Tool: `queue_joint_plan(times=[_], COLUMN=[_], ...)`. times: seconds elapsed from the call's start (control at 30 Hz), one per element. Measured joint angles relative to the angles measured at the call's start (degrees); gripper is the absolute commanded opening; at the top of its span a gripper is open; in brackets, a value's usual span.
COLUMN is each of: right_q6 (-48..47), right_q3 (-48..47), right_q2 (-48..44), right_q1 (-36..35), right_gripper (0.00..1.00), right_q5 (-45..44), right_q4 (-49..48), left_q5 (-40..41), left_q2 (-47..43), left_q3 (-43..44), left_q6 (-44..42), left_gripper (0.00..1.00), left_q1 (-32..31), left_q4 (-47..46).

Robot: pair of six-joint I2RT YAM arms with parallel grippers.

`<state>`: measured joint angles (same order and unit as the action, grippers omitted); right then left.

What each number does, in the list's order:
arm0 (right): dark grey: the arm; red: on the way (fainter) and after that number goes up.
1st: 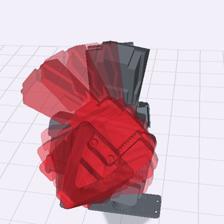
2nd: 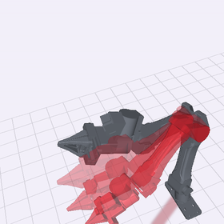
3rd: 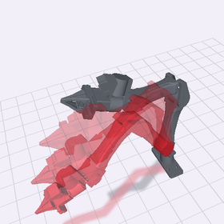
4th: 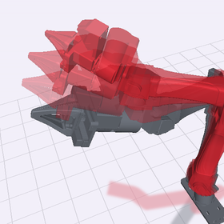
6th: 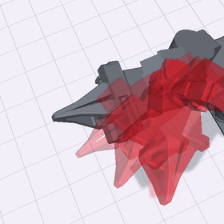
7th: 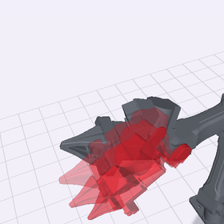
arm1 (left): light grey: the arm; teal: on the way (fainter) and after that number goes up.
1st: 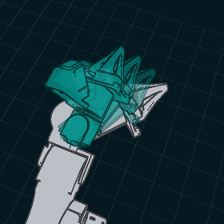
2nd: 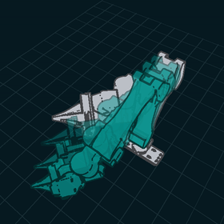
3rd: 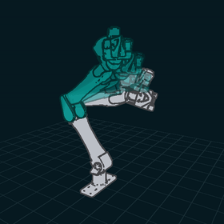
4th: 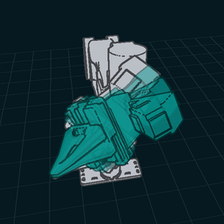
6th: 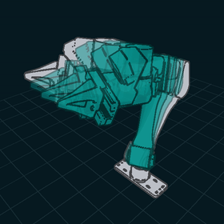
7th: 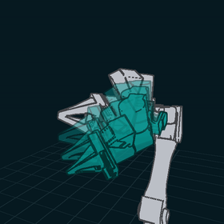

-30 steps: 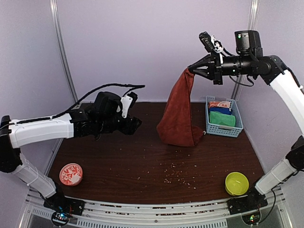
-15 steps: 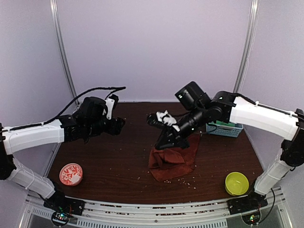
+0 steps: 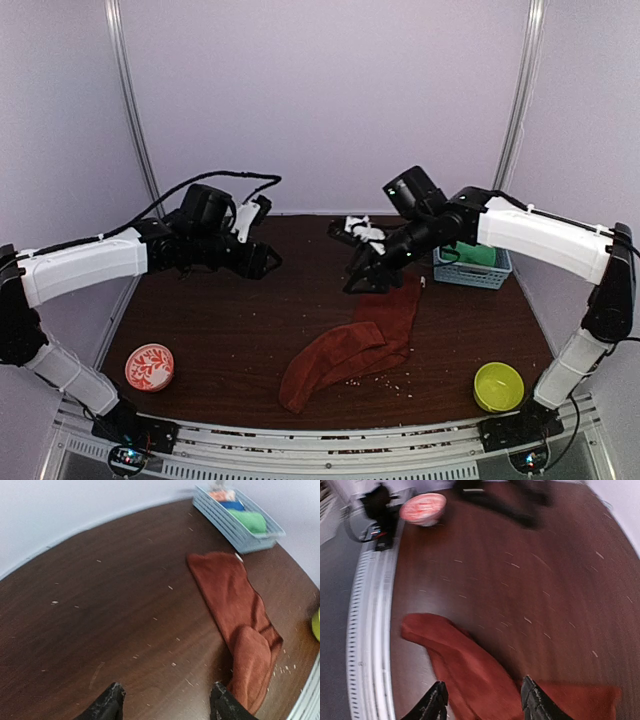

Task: Roll the towels
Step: Place the towel at the center of the board, then adjust the towel at the center of the board.

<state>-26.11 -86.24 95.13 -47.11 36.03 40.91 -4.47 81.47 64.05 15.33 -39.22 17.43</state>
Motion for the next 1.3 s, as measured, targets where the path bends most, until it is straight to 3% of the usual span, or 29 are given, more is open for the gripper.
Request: queue_joint_plan(times=[0.1, 0.27, 0.37, 0.57, 0.73, 0.93, 1.1, 1.3], right_q6=[2.1, 4.1, 4.5, 5.2, 5.1, 4.4, 2.9, 0.8], right_q3=[9.9, 22.0, 24.5, 22.7, 21.1, 19.8, 21.0, 23.2], right_q2=[-4.6, -2.4, 0.1, 6.1, 10.2, 11.6, 10.8, 8.5], right_q1=[10.9, 21.5, 23.1, 23.0, 23.0, 23.0, 22.7, 16.5], right_gripper=[0.48, 0.5, 0.51, 0.57, 0.54, 0.48, 0.4, 0.41], right_q5=[-6.7, -12.9, -15.6, -18.4, -18.3, -18.3, -16.8, -11.3], right_q4=[-3.9, -7.2, -7.4, -9.2, -9.9, -9.6, -8.8, -3.5], left_q5=[-4.9, -9.4, -8.9, -1.7, 2.6, 8.0, 10.8, 13.4], left_q2=[2.3, 9.0, 15.2, 29.2, 34.7, 34.8, 33.1, 22.5], left_q3=[-0.8, 2.2, 7.1, 19.9, 22.5, 18.9, 9.7, -1.6], left_q6=[-2.3, -6.1, -8.6, -13.7, -14.4, -14.0, -11.3, -6.5], left_gripper=[0.59, 0.66, 0.71, 0.7, 0.67, 0.51, 0.39, 0.37], left_q1=[-5.5, -15.8, -19.5, -25.9, -27.1, -26.3, -25.2, -21.8], left_q4=[2.1, 4.5, 4.5, 5.4, 5.5, 4.0, 2.3, 1.3])
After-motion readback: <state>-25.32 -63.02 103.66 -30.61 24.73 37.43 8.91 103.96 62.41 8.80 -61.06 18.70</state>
